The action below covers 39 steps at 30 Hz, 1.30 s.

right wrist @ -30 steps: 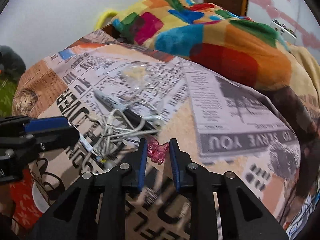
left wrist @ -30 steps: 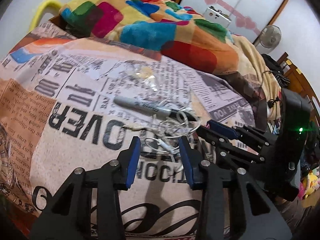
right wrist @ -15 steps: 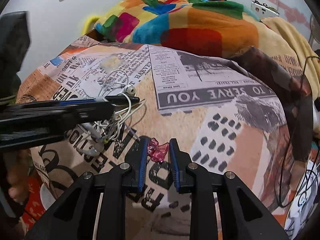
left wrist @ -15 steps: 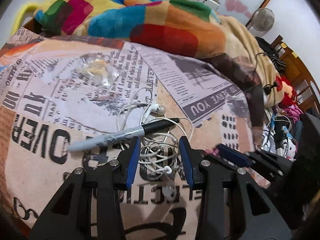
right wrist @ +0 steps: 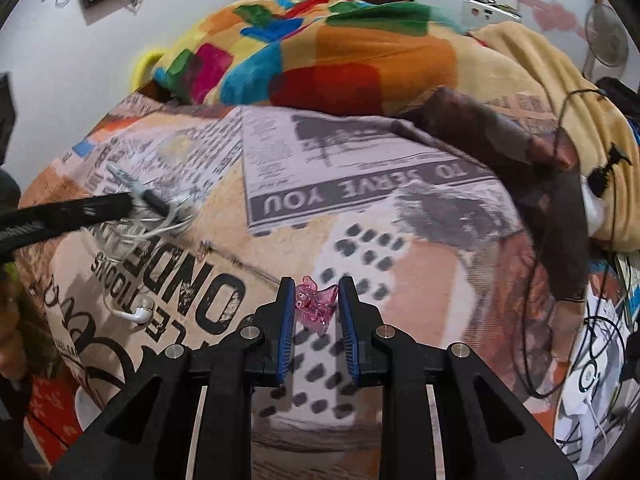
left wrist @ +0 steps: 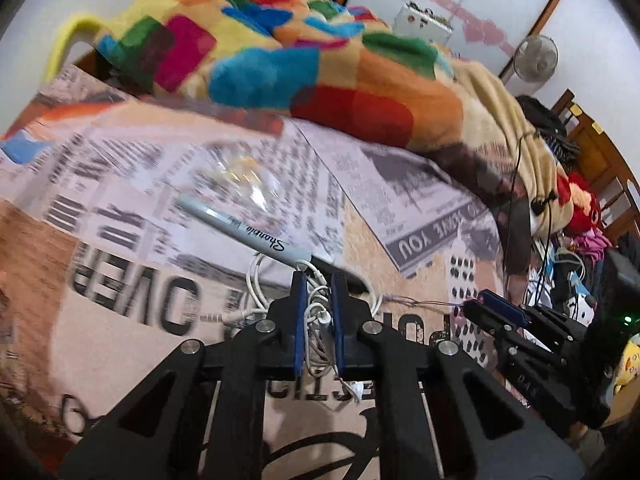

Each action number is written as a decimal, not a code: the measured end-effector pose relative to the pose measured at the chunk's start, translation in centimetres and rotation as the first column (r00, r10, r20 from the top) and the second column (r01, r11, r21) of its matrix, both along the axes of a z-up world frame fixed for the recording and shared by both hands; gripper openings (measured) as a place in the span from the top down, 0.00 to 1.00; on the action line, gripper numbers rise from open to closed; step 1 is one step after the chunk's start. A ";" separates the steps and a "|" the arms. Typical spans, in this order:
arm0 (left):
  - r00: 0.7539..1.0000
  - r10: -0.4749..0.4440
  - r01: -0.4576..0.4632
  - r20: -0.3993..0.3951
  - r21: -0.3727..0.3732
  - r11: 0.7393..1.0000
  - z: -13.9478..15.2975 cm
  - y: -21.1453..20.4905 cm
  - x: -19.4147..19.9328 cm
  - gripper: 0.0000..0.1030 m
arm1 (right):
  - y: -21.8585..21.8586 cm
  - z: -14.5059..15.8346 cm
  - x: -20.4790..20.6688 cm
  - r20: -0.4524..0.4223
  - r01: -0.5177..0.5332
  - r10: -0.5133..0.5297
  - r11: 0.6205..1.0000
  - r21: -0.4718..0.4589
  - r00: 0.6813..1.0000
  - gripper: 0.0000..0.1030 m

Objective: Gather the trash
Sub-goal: 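Lift the white earphones and pink clip up off the bed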

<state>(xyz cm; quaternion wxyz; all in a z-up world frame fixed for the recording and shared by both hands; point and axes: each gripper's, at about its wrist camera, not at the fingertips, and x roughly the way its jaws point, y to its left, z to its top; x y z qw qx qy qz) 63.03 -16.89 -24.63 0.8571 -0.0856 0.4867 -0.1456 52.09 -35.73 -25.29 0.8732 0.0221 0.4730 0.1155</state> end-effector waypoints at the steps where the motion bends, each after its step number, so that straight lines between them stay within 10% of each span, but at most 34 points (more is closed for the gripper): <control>1: 1.000 0.006 -0.006 0.013 0.005 1.000 0.7 0.2 0.0 0.91 | -0.2 0.3 0.0 0.004 0.005 -0.005 1.000 0.002 1.000 0.81; 27: 0.983 0.054 -0.064 0.177 0.052 0.997 11.9 2.1 -3.3 0.97 | -0.4 6.5 -2.2 0.068 -0.019 0.012 0.995 0.101 0.998 0.81; 39: 0.957 0.182 -0.205 0.227 0.081 0.975 16.8 8.8 -11.8 0.97 | 2.6 13.9 -6.6 0.187 -0.142 0.124 0.986 0.089 0.974 0.81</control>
